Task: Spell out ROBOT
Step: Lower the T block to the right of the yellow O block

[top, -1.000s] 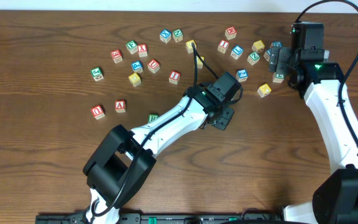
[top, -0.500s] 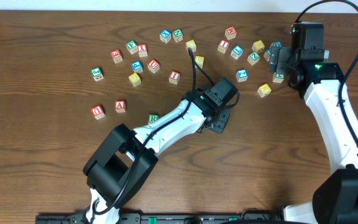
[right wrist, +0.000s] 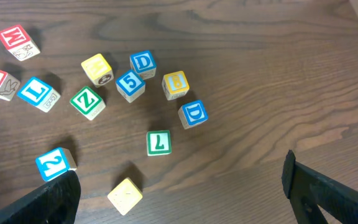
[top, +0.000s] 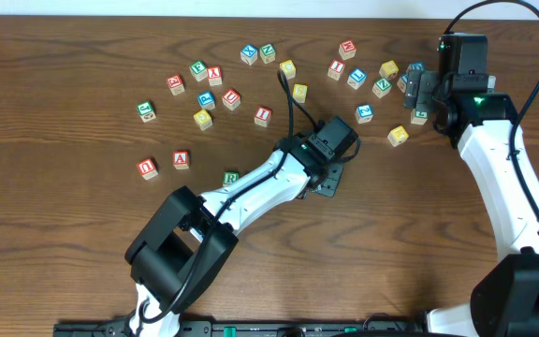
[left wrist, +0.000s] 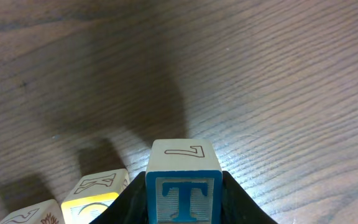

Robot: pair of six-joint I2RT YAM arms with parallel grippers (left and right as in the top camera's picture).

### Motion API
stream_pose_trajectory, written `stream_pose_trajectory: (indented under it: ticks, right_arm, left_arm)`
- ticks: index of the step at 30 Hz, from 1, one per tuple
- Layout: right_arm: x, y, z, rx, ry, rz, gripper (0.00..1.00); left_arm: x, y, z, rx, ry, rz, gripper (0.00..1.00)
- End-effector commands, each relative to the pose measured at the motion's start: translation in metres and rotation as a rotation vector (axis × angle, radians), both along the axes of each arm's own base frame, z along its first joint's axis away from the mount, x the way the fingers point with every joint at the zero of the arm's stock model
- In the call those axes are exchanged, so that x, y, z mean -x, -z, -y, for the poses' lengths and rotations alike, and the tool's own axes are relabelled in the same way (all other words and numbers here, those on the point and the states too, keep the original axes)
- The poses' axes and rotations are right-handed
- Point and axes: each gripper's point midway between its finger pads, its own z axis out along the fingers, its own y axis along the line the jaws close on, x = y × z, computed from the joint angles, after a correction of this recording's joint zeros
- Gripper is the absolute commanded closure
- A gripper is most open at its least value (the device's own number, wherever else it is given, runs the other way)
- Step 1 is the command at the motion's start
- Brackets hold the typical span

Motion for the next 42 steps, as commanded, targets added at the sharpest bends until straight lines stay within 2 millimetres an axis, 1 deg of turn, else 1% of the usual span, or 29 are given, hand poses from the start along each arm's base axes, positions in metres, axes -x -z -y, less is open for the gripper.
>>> stream_pose_trajectory:
  ticks: [1, 7, 13, 19, 42]
  right_arm:
    - [-0.001, -0.005, 0.007, 0.017, 0.013, 0.009, 0.01]
    - [-0.001, -0.005, 0.007, 0.017, 0.013, 0.009, 0.01]
    - [-0.001, -0.005, 0.007, 0.017, 0.013, 0.009, 0.01]
    - [-0.001, -0.005, 0.007, 0.017, 0.013, 0.009, 0.01]
    - [-0.001, -0.005, 0.007, 0.017, 0.013, 0.009, 0.01]
  left_arm:
    - [0.001, 0.009, -0.013, -0.039, -0.043, -0.002, 0.92]
    - [0.007, 0.017, -0.018, -0.052, -0.054, -0.02, 0.92]
    - [0.003, 0.016, -0.015, -0.035, -0.056, -0.006, 0.92]
    - [0.004, 0.016, -0.013, -0.03, -0.054, -0.011, 0.92]
    - [0.008, 0.019, -0.019, -0.054, -0.057, -0.021, 0.93]
